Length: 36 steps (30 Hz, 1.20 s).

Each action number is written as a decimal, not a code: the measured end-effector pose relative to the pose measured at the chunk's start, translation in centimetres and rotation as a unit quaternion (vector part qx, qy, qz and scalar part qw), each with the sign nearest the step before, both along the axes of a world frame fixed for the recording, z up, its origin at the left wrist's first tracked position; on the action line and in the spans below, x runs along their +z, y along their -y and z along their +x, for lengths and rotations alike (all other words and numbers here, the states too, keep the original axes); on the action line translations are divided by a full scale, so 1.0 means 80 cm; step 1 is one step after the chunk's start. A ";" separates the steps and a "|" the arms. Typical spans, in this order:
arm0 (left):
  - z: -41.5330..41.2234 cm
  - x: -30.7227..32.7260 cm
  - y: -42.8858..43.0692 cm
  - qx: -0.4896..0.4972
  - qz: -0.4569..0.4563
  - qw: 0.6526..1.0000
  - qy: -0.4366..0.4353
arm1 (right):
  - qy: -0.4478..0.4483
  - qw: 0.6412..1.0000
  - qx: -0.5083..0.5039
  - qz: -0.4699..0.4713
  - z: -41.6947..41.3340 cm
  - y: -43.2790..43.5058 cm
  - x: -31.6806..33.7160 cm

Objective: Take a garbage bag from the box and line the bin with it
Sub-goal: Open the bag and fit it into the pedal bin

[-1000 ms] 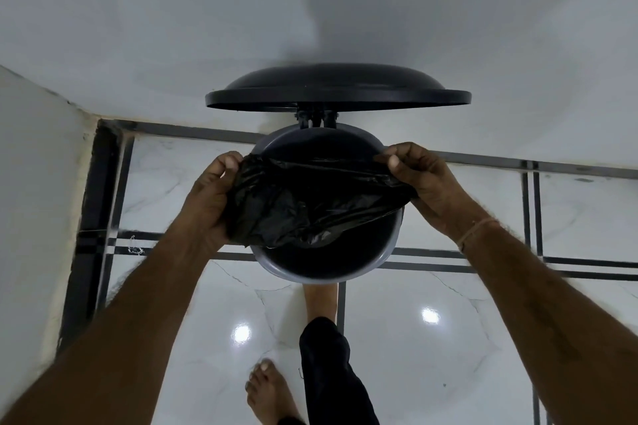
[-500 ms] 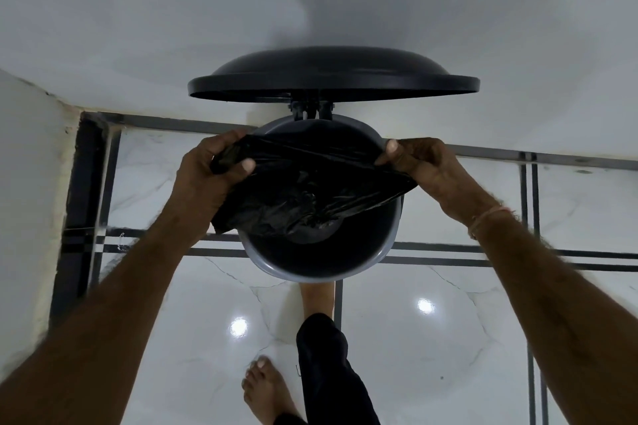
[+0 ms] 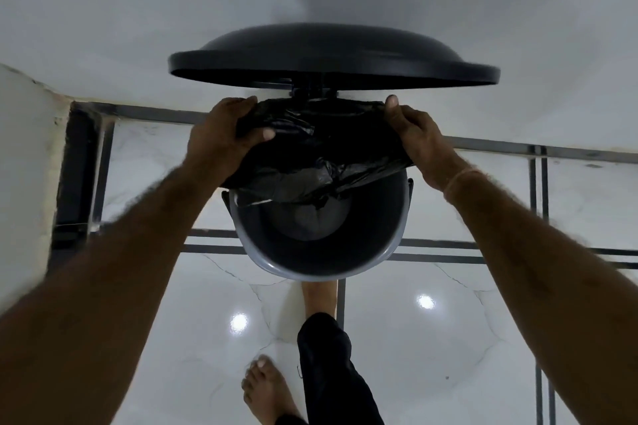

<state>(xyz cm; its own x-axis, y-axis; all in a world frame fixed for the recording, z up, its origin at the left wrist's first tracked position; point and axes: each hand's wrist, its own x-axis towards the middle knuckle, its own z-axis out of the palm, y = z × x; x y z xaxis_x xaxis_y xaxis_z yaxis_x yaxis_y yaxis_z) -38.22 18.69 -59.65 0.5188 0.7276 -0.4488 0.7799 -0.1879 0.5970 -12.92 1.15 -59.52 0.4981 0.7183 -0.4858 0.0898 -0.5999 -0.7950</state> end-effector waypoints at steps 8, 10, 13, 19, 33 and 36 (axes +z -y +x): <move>-0.051 -0.008 0.014 0.235 -0.333 0.886 0.220 | -0.106 0.994 -0.033 -0.024 -0.001 0.054 -0.004; -0.059 -0.016 0.016 0.286 -0.365 0.860 0.212 | -0.112 0.993 -0.046 0.002 -0.001 0.065 -0.007; -0.068 -0.023 0.015 0.337 -0.383 0.842 0.174 | -0.095 0.993 -0.070 0.019 -0.003 0.074 -0.011; -0.058 -0.013 -0.004 0.287 -0.339 0.857 0.259 | -0.070 0.994 -0.073 0.037 0.007 0.061 -0.012; -0.070 0.000 -0.041 0.015 -0.306 0.919 0.250 | -0.089 0.984 -0.150 -0.032 0.013 0.039 -0.002; -0.059 -0.007 -0.048 0.062 -0.216 0.938 0.265 | -0.072 0.986 -0.151 0.000 0.015 0.033 0.000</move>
<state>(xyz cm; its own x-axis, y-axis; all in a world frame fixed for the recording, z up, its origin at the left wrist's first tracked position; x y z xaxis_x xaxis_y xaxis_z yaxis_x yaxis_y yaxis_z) -42.96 22.50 -60.24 0.6756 0.6069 -0.4186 0.3523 0.2331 0.9064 -11.71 -1.48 -59.51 0.6152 0.5478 -0.5669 -0.2056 -0.5827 -0.7863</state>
